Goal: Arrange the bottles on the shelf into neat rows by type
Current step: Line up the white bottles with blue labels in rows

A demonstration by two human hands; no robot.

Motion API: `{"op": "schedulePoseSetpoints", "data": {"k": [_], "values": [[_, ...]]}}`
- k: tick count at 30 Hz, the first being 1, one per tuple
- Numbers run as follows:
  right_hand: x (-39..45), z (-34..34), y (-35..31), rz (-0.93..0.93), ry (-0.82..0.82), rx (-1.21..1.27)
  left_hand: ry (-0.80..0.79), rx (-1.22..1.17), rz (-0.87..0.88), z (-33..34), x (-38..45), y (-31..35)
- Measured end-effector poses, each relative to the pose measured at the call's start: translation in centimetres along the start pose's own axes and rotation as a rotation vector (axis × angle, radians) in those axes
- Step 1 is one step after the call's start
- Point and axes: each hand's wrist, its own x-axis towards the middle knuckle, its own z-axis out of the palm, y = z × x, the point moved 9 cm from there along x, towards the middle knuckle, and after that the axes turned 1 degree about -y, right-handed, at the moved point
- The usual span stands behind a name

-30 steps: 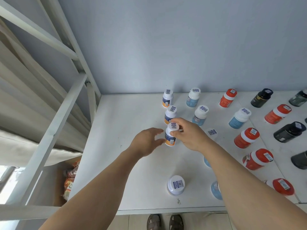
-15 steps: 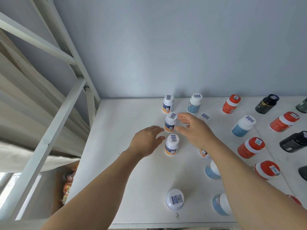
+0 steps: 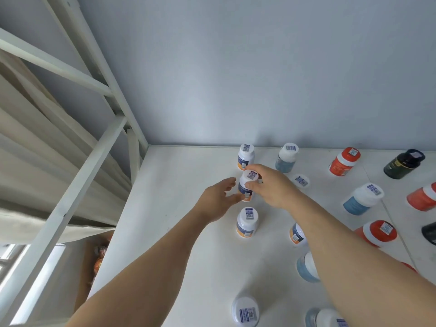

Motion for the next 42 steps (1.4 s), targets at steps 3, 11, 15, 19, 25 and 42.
{"op": "schedulePoseSetpoints", "data": {"k": [3,11,15,19,25,42], "values": [[0.2,-0.8,-0.8,-0.009,0.001,0.039,-0.103,-0.171,0.041,0.4,0.2,0.9],[0.4,-2.5,-3.2,-0.04,0.083,0.034,-0.302,-0.422,0.05,0.1,0.3,2.6],[0.5,-2.5,-3.7,-0.033,0.09,0.025,-0.358,-0.477,0.051,0.0,0.4,2.7],[0.4,-2.4,-3.6,-0.019,0.1,0.016,-0.38,-0.498,0.046,0.2,0.5,2.6],[0.2,-2.5,-2.9,-0.014,0.102,0.052,-0.359,-0.398,0.027,0.3,0.6,2.7],[-0.8,0.7,0.2,0.041,0.012,0.073,0.044,0.669,0.233,-2.0,1.0,2.3]]}}
